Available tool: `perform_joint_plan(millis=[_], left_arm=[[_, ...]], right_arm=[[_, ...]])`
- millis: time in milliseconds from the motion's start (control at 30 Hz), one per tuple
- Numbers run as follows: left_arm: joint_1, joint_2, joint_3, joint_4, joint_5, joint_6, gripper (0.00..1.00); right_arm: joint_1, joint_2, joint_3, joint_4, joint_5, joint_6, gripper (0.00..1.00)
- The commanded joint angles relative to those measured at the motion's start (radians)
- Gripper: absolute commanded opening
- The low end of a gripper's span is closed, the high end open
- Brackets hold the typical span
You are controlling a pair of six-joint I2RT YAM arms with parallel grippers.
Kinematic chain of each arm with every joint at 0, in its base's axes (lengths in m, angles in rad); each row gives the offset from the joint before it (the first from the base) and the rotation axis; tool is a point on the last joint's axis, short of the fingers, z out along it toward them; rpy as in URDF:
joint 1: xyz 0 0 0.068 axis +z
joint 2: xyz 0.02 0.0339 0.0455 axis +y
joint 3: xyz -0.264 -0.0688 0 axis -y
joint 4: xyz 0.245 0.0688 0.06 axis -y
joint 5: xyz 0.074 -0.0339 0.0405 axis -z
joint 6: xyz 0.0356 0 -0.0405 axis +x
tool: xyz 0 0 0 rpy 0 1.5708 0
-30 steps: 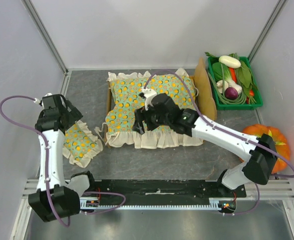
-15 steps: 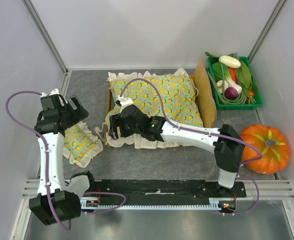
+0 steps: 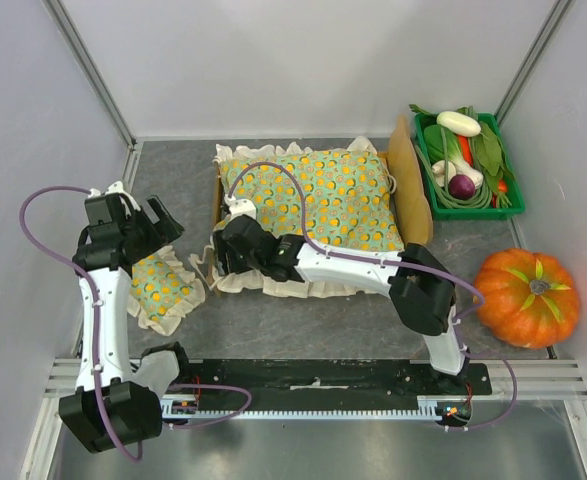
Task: Set up the pet bed
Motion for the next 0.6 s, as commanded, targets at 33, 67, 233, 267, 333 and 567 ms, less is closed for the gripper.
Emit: perform_joint_plan(millis=[33,67,233,267,333,567], left_arm=[[0.002,-0.022,-0.010,0.046,0.041,0.025,0.96],[0.002,-0.022,-0.011,0.048,0.047,0.025,0.96],[0.003,-0.022,-0.017,0.074,0.113,0.029,0.96],[0.002,-0.025,-0.019,0.082,0.152,0.031,0.96],[0.002,-0.024,-0.021,0.100,0.195,0.042,0.95],[-0.048,-0.007,-0.042,0.161,0.292,0.059,0.91]], right_arm=[[0.010,0.028,0.013,-0.011,0.070,-0.030,0.54],[0.014,0.020,0.002,0.009,0.068,-0.037,0.51],[0.014,-0.015,-0.053,0.034,0.080,-0.113,0.08],[0.013,-0.049,-0.066,0.032,0.093,-0.137,0.04],[0.014,-0.090,-0.110,0.041,0.117,-0.174,0.00],[-0.038,-0.282,-0.228,0.017,0.183,-0.245,0.00]])
